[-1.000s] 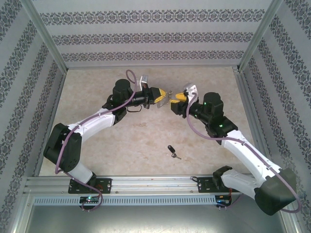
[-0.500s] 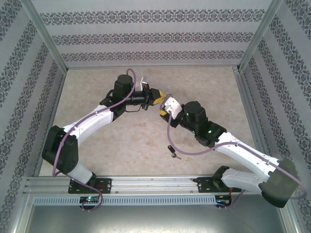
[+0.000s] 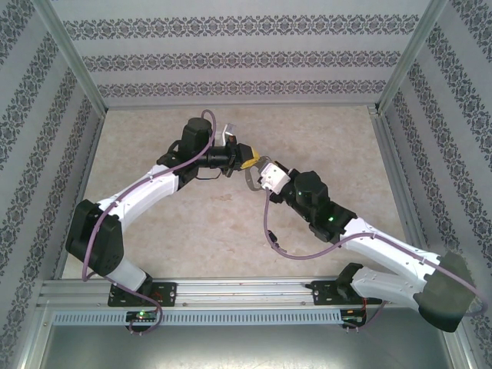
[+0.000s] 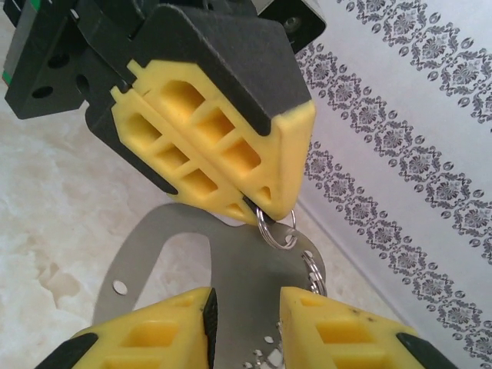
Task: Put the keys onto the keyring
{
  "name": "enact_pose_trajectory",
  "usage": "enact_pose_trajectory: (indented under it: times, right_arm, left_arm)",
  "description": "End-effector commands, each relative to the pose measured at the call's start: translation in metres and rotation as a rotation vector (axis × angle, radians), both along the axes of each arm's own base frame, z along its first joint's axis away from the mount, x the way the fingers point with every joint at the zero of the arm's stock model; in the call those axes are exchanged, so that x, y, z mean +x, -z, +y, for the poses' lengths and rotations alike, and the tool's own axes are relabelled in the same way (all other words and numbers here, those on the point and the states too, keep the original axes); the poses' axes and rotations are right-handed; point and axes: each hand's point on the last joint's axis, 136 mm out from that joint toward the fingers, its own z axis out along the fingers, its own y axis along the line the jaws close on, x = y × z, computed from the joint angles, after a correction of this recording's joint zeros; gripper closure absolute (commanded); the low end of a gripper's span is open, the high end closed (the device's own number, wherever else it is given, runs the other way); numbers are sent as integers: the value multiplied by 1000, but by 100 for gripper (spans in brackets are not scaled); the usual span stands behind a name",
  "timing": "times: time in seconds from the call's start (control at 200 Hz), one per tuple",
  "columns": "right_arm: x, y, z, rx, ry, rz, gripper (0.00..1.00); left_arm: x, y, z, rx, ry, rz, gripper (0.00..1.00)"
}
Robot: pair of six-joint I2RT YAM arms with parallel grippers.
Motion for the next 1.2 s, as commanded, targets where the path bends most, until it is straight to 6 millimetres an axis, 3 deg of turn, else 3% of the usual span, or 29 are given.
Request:
enact_pose_trajectory:
  times: [0.0,0.285,0.759,1.199]
  right_arm:
    - [2,-17,5,24,-7,-53,72]
    - [11,-17,12,1,-2,-61,72]
    - [5,-37,-1,55,26,-91,67]
    - [23,-30,11,24,24,-77,68]
  left_arm:
    - [-6,-24,-1,-24,37,-66,100]
    - [-7,-23,-3,-23,48,-65,100]
    - [-6,-18,-4,-23,51,-58,100]
    - [-9,-19,-4,-23,58,-56,100]
